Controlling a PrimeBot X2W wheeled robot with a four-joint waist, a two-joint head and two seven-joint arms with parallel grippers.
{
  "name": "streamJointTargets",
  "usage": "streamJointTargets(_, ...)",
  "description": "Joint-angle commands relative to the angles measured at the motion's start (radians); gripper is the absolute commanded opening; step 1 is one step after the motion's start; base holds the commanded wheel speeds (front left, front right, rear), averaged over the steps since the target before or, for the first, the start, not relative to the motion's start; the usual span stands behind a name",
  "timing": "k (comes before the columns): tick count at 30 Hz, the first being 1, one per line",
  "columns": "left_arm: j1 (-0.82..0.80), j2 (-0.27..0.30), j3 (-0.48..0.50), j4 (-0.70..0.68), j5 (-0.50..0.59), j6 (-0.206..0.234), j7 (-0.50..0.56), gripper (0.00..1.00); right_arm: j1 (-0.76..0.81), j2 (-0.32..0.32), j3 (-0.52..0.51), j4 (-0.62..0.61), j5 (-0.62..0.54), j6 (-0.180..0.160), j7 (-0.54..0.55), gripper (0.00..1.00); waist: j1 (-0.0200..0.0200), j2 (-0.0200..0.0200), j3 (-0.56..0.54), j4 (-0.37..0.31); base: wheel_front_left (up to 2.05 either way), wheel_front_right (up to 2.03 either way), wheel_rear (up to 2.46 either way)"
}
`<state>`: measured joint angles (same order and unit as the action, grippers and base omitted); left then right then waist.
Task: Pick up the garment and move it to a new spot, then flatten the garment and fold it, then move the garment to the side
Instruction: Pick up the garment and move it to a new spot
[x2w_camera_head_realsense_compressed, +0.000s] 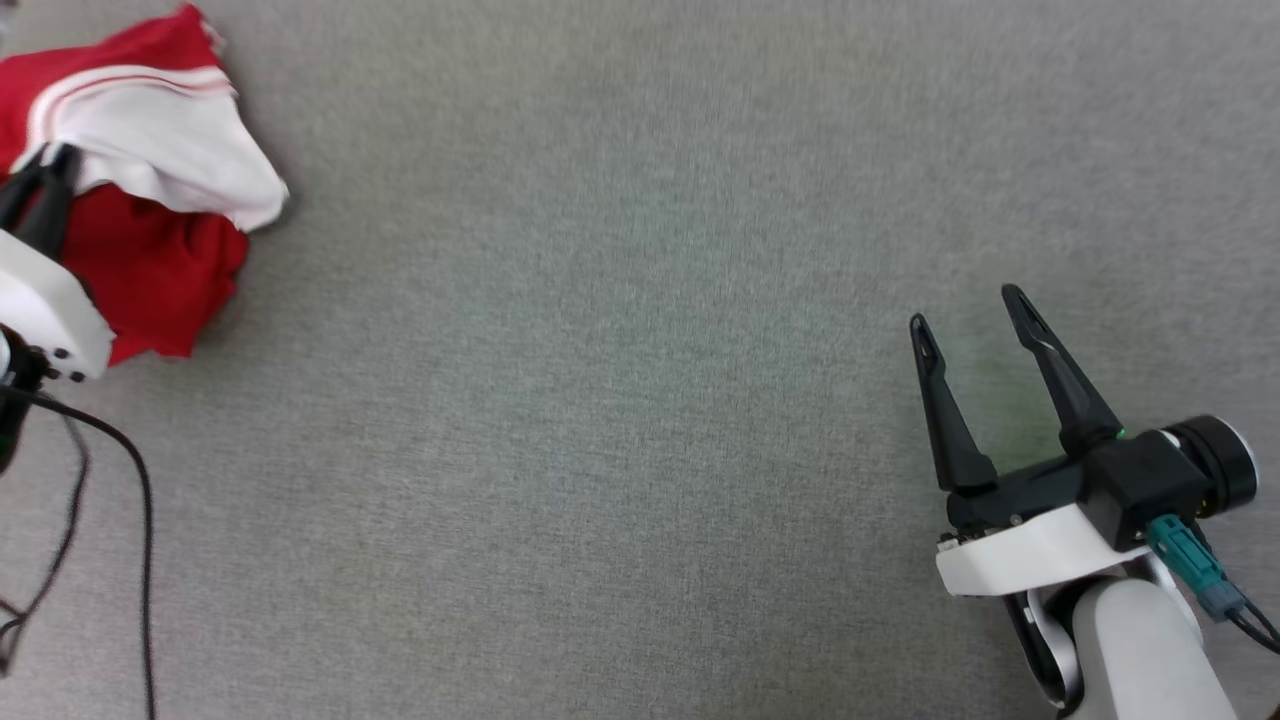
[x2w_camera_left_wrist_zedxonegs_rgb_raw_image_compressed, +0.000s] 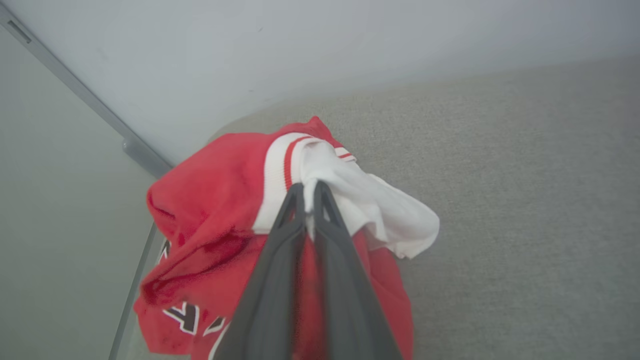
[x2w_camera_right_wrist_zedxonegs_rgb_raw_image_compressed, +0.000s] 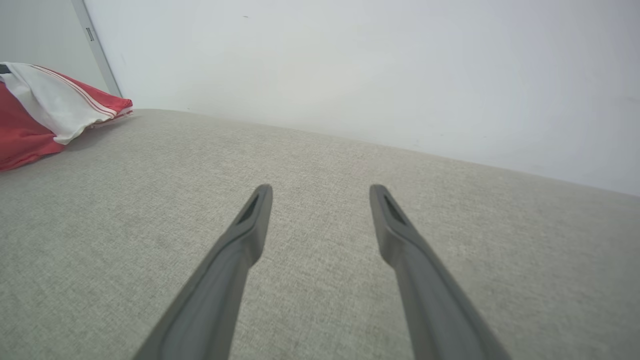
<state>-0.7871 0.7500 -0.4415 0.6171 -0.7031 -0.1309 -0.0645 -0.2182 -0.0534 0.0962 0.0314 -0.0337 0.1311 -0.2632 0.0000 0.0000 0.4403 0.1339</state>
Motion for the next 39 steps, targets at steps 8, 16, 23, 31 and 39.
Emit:
streamJointTargets(8, 0.023, -0.016, -0.045, -0.183, 0.03, 0.025, 0.003, 0.0, 0.061, 0.004, -0.034, 0.027, 0.049, -0.001, -0.002, 1.0, 0.0, 0.0, -0.188, -0.001, 0.0, 0.0, 0.0)
streamJointTargets(16, 0.055, -0.1, -0.095, -0.388, 0.026, 0.106, 0.082, 0.0, 0.085, 0.004, -0.045, 0.039, 0.084, -0.001, -0.002, 1.0, 0.0, 0.0, -0.278, -0.041, 0.0, 0.0, 0.0)
streamJointTargets(23, 0.086, -0.242, -0.188, -0.479, 0.066, 0.179, 0.099, 0.0, 0.097, 0.004, -0.092, 0.041, 0.088, -0.001, -0.002, 1.0, 0.0, 0.0, -0.301, -0.099, 0.0, 0.0, 0.0)
streamJointTargets(31, 0.105, -0.443, -0.323, -0.395, 0.105, 0.193, 0.07, 0.0, 0.076, 0.003, -0.172, 0.024, 0.069, -0.001, -0.002, 1.0, 0.0, 0.0, -0.278, -0.161, 0.0, 0.0, 0.0)
streamJointTargets(39, 0.153, -0.613, -0.482, -0.188, 0.168, 0.18, 0.025, 0.0, 0.051, 0.004, -0.263, 0.009, 0.059, -0.001, -0.002, 1.0, 0.0, 0.0, -0.249, -0.209, 0.0, 0.0, 0.0)
